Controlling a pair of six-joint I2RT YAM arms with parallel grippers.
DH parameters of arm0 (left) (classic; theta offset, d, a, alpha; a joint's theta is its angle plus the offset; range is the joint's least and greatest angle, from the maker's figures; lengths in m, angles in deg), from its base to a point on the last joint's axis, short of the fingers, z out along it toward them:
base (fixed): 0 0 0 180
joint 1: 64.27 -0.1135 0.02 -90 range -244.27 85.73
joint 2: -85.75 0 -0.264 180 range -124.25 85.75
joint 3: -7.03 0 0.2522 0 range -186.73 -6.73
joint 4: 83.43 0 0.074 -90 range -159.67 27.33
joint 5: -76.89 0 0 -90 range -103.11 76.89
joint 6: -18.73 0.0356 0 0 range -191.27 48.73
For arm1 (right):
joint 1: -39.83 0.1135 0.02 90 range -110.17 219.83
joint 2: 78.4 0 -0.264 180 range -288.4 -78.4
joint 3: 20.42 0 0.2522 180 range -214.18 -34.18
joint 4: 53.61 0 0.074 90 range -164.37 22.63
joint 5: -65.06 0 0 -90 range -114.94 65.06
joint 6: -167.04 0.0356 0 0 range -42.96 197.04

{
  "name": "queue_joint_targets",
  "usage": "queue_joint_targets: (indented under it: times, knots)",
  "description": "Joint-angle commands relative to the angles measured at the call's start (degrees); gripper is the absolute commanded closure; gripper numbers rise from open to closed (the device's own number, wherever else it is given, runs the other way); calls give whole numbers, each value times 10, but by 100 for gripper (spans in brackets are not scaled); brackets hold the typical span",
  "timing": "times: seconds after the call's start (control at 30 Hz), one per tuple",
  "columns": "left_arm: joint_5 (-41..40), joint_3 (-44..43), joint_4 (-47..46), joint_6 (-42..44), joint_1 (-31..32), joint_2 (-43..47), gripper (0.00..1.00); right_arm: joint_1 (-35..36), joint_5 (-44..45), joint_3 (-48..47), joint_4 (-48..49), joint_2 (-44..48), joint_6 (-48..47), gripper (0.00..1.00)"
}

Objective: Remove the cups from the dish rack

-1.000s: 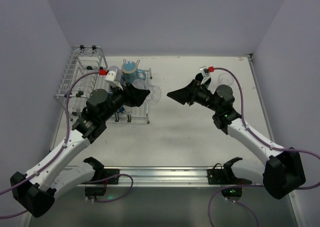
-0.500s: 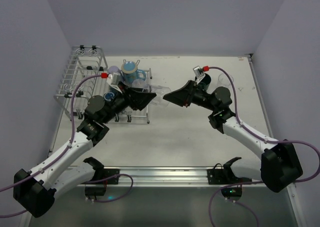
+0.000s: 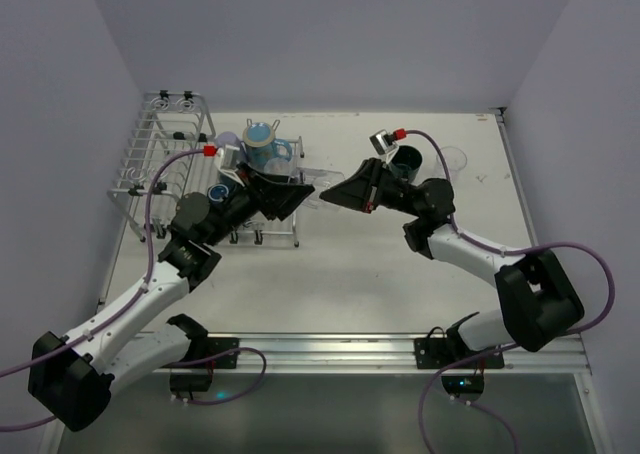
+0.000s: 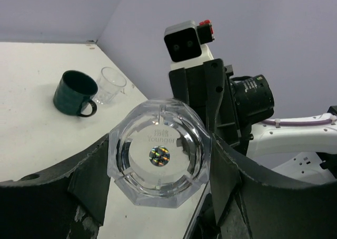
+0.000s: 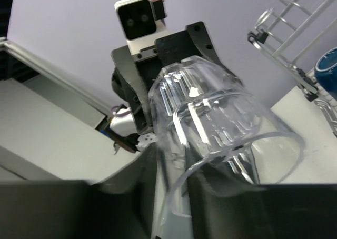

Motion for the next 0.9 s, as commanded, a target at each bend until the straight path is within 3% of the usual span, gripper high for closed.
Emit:
queue_joint_targets:
  times: [0.0, 0.07, 0.1, 0.17, 0.23, 0.37, 0.43, 0.47, 0.5, 0.53, 0.6, 0.73, 0.87]
  knots:
    - [8, 1, -54, -4, 3, 10, 52, 5, -16, -28, 111, -8, 51, 84]
    - [2, -3, -30, 7, 2, 16, 42, 6, -12, -25, 85, 2, 39, 99]
    - [-1, -10, -16, 27, 3, 20, 28, 5, -9, -25, 73, 9, 17, 100]
    - [-20, -25, 47, 55, 2, 35, 10, 5, -5, -26, 11, 30, -13, 100]
    - [-64, -57, 110, 109, 3, 51, 2, 3, -4, -31, -58, 52, -61, 100]
    - [-170, -101, 273, 187, 3, 83, 0, -14, 17, -46, -239, 87, -170, 100]
    - [-222, -121, 329, 220, 3, 94, 0, -21, 57, -75, -395, 100, -263, 100]
    - [-231, -126, 363, 237, 3, 96, 0, -26, 76, -91, -458, 110, -303, 100]
    - [-234, -126, 376, 245, 3, 101, 0, -29, 103, -130, -581, 115, -382, 100]
    - [-233, -124, 386, 253, 3, 103, 0, -31, 171, -152, -635, 117, -417, 100]
    - [-217, -110, 407, 275, 3, 106, 0, -55, 225, -203, -756, 111, -493, 100]
    - [-175, -83, 432, 303, 3, 105, 0, -130, 297, -264, -869, 83, -555, 100]
    - [-166, -74, 451, 332, 3, 109, 0, -188, 461, -338, -950, 38, -612, 100]
